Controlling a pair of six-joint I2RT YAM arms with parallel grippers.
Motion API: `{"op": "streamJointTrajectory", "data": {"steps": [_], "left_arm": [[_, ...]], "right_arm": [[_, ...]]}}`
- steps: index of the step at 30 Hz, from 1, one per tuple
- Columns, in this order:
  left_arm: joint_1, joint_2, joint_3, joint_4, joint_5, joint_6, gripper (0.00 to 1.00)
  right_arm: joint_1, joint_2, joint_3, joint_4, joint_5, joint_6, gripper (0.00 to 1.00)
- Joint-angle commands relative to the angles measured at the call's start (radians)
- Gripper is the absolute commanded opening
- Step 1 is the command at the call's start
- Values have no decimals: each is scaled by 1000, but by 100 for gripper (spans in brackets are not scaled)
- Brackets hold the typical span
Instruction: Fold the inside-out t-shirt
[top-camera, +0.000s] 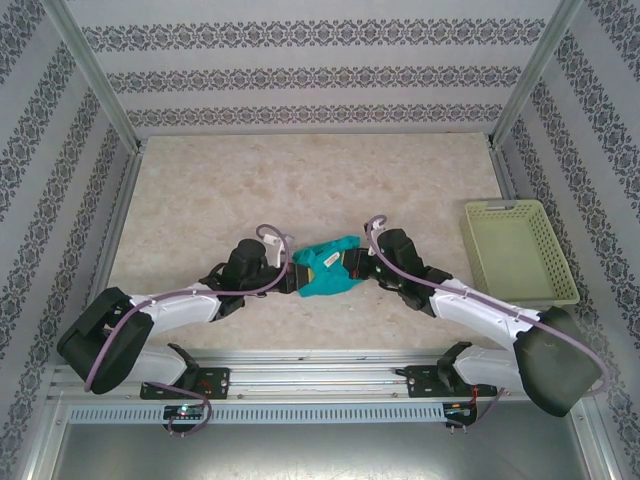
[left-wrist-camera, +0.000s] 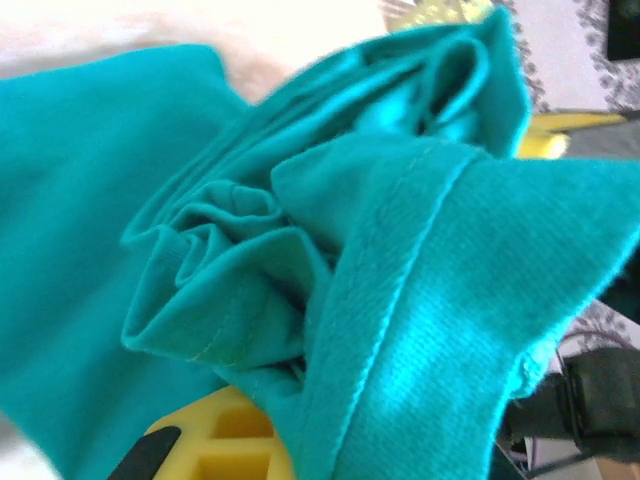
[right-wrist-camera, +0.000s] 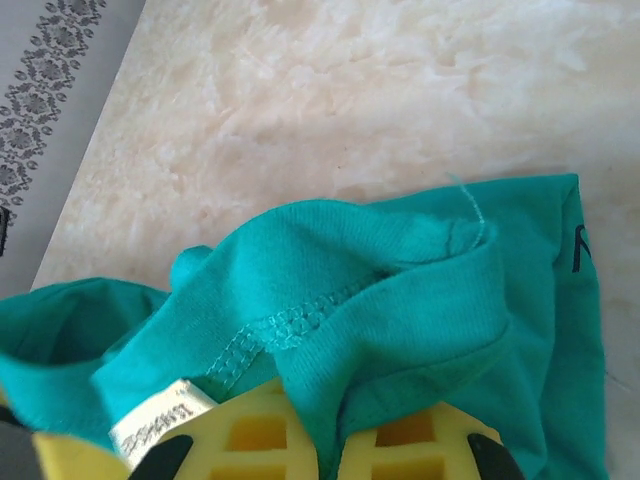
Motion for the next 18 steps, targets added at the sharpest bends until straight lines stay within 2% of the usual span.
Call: {"op": "streamJointTrajectory", "data": {"steps": [1, 9, 13, 18], "left_arm": [[-9, 7, -26, 72, -85, -81, 0], [20, 115, 130, -101, -168, -93, 2], [63, 192, 174, -103, -150, -124, 4], [108, 307, 190, -33, -111, -191, 13]], "right_arm": [[6, 23, 4, -23, 55, 44, 0], [-31, 167, 177, -168, 81, 17, 0], [-64, 265, 238, -189, 42, 12, 0], [-86, 363, 297, -206, 33, -4, 0]]}}
